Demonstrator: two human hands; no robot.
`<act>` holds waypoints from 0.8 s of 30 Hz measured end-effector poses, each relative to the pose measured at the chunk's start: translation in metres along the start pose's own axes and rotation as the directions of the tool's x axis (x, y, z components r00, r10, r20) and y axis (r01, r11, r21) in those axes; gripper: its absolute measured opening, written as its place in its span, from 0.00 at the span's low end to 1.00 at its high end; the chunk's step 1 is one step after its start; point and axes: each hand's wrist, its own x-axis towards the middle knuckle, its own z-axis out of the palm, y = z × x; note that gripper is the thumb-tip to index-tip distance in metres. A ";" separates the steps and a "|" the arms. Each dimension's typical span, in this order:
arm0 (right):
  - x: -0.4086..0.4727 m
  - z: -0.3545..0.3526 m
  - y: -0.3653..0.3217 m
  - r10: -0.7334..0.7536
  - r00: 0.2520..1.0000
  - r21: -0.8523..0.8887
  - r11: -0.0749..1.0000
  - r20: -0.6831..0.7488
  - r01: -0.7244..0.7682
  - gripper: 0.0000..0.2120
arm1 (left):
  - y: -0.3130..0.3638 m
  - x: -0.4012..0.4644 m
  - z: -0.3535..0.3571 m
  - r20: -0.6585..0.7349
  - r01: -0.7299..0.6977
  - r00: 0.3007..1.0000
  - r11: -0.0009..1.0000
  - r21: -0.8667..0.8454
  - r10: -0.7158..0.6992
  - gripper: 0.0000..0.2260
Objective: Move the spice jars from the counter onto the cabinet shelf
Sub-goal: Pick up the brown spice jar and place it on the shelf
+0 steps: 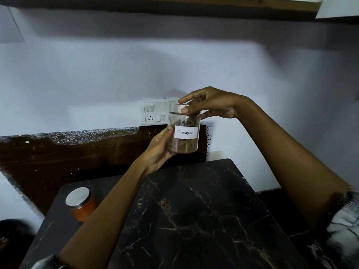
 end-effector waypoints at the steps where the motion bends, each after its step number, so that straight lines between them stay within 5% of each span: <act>1: 0.000 -0.001 0.003 -0.008 1.000 0.023 1.000 0.005 0.007 0.22 | -0.001 0.000 0.000 0.018 0.003 1.000 1.000 -0.011 -0.002 0.39; 18: -0.007 -0.009 0.019 -0.117 0.991 0.260 0.957 -0.070 0.131 0.26 | 0.007 0.009 0.009 0.119 -0.028 0.992 0.994 -0.109 0.041 0.30; 24: -0.010 -0.019 0.011 -0.206 0.953 0.346 0.897 -0.223 0.275 0.25 | 0.040 0.027 0.042 0.074 -0.122 0.989 0.987 -0.107 0.131 0.44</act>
